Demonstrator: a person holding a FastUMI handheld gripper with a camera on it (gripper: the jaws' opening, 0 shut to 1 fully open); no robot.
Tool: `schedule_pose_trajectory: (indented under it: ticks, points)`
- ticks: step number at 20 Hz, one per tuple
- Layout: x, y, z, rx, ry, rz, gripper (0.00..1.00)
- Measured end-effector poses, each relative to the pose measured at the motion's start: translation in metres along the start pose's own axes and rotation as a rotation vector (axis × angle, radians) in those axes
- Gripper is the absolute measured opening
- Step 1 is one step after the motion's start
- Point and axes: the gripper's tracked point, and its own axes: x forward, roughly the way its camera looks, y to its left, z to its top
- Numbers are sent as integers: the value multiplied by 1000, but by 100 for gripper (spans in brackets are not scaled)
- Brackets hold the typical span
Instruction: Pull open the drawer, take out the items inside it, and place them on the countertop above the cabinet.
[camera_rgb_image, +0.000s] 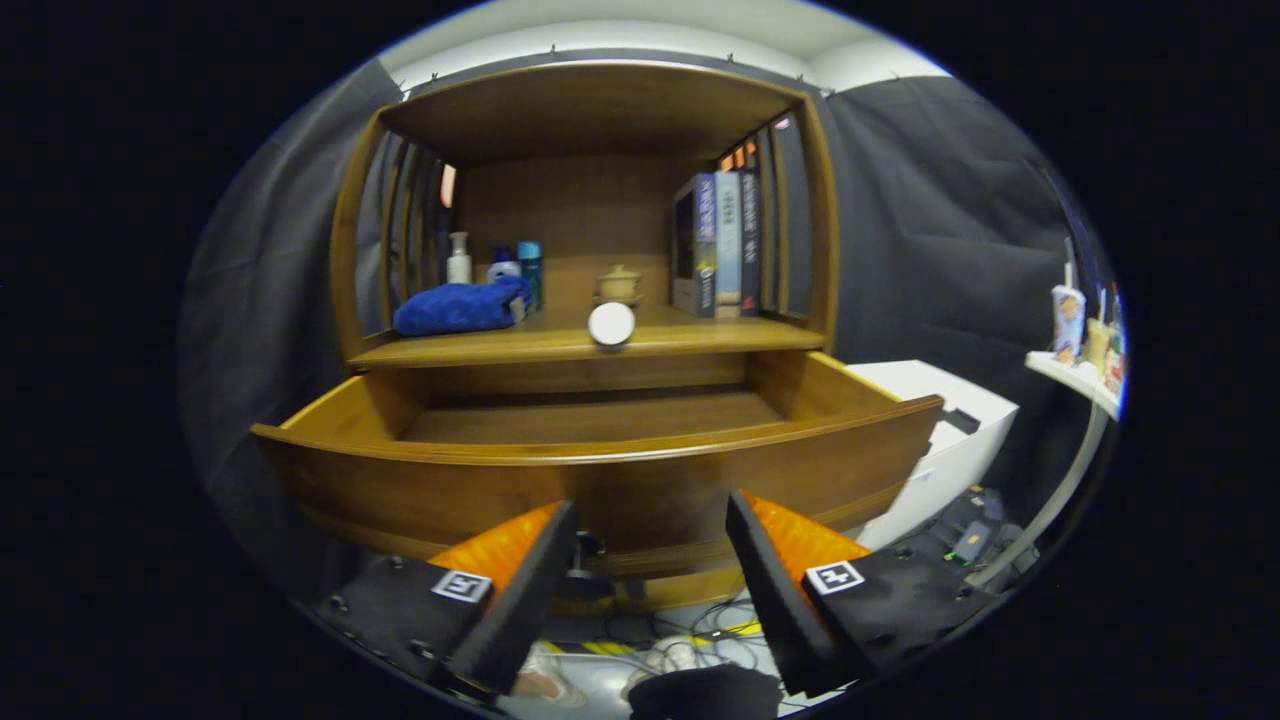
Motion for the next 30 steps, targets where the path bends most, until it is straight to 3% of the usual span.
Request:
schedule_pose_trajectory:
  ticks: [1,3,11,30]
  points:
    - [3,-5,-4,-24,12,-4,93]
    - [9,-6,0,-20,-11,-1,100]
    - [31,-4,10,-27,-5,23,96]
    - [152,4,64,-23,6,80,96]
